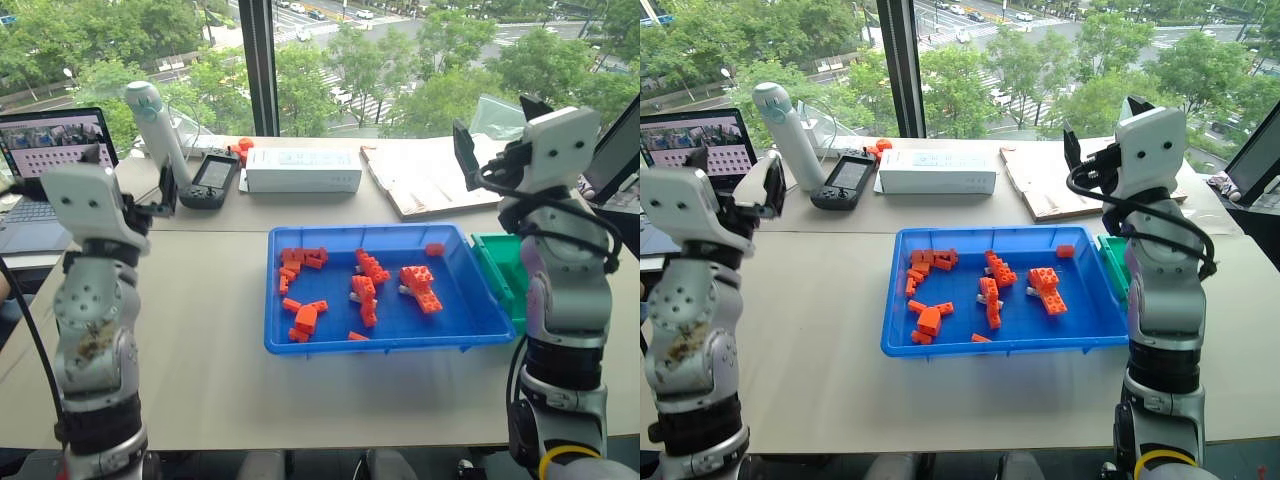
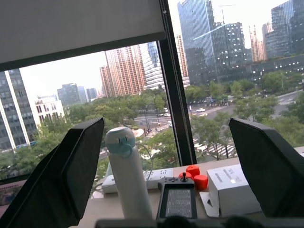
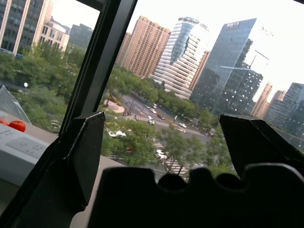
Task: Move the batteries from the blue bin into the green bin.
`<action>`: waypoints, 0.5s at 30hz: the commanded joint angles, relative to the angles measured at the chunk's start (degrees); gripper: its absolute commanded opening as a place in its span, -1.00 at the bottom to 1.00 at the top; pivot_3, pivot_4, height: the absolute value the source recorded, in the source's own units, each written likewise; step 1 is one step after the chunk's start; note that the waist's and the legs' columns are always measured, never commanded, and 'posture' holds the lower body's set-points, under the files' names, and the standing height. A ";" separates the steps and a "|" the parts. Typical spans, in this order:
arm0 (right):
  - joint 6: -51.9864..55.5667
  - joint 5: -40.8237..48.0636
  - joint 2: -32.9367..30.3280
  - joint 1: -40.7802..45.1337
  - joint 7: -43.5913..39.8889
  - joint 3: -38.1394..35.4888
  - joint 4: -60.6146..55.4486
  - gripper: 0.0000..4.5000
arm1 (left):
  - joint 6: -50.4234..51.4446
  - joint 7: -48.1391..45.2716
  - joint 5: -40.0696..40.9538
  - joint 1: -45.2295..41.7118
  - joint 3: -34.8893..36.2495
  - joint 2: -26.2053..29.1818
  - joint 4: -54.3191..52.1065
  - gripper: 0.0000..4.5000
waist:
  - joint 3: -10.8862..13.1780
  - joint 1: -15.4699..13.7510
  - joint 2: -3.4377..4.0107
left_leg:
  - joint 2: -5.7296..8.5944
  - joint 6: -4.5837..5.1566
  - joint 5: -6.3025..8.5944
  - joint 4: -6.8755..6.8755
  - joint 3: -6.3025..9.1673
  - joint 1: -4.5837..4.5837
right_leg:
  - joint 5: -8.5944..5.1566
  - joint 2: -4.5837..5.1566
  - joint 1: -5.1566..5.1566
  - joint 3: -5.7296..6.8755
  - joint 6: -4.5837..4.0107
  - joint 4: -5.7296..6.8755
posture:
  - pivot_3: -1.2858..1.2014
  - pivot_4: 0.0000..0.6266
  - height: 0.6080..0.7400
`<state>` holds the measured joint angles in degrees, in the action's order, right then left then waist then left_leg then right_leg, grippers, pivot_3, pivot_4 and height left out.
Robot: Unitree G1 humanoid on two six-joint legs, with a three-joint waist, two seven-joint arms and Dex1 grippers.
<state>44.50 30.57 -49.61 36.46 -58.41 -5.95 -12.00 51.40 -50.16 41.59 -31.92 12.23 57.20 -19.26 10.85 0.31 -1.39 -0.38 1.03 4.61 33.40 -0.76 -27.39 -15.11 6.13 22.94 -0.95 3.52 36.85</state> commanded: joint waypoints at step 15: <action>32.48 6.07 -14.52 0.55 7.82 4.67 -16.17 0.97 | -5.71 -28.64 -0.57 -14.92 -19.42 -1.68 3.34 1.00 | 0.01 -1.11 0.00 | -0.27 0.09 0.08 0.47 -0.20 -0.32 | -0.08 0.00 0.21 0.05 -0.49 0.04 | 0.03 -0.52 1.00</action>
<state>72.19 35.42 -62.53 35.86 -51.70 -0.88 -27.02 47.32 -77.91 42.02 -45.11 -6.42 56.36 -16.21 10.86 -0.80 -1.39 -0.66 1.13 4.70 33.92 -0.96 -27.72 -15.19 6.14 23.14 -0.89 3.03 36.87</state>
